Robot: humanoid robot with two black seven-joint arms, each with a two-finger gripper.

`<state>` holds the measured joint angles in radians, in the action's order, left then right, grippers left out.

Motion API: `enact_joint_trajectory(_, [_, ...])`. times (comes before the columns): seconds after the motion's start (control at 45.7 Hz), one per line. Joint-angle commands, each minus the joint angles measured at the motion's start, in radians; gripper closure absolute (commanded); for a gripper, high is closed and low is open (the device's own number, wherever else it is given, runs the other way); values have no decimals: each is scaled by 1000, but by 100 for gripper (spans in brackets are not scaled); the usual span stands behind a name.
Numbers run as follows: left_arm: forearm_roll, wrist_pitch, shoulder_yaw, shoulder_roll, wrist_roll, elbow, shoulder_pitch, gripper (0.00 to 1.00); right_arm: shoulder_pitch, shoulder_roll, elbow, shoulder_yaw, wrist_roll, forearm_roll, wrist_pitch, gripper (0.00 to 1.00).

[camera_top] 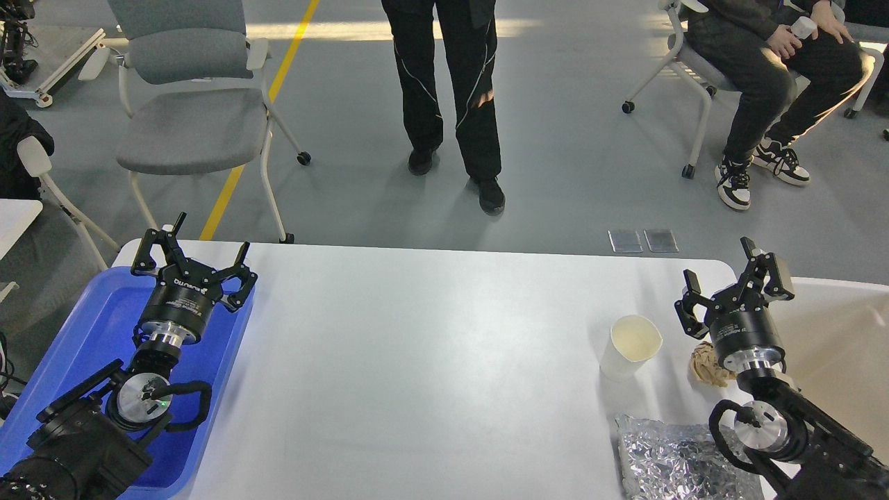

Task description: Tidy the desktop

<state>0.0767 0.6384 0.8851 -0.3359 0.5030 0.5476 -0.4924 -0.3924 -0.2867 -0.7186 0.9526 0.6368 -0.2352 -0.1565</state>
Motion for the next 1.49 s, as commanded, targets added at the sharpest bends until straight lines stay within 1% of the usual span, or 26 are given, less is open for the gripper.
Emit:
enact_joint_trajectory(0.0, [0, 0, 0, -2, -4, 0, 0, 0, 3, -2, -2, 0, 3, 0, 0, 0])
enact_joint_trajectory(0.92, [0, 1, 0, 0, -1, 0, 0, 0, 1, -6, -5, -5, 3, 0, 0, 0])
enact_joint_trajectory(1.029, [0, 1, 0, -2, -1, 0, 0, 0, 1, -12, -9, -5, -11, 10, -6, 0])
enact_joint_trajectory(1.204, [0, 1, 0, 0, -1, 0, 0, 0, 1, -19, -45, -11, -14, 10, -3, 0])
enact_joint_trajectory(1.336, [0, 1, 0, -2, -1, 0, 0, 0, 4, -29, -61, -14, -42, 10, 5, 0])
enact_joint_trajectory(1.467, [0, 1, 0, 0, -1, 0, 0, 0, 4, -42, -68, -15, -58, 10, 5, 0])
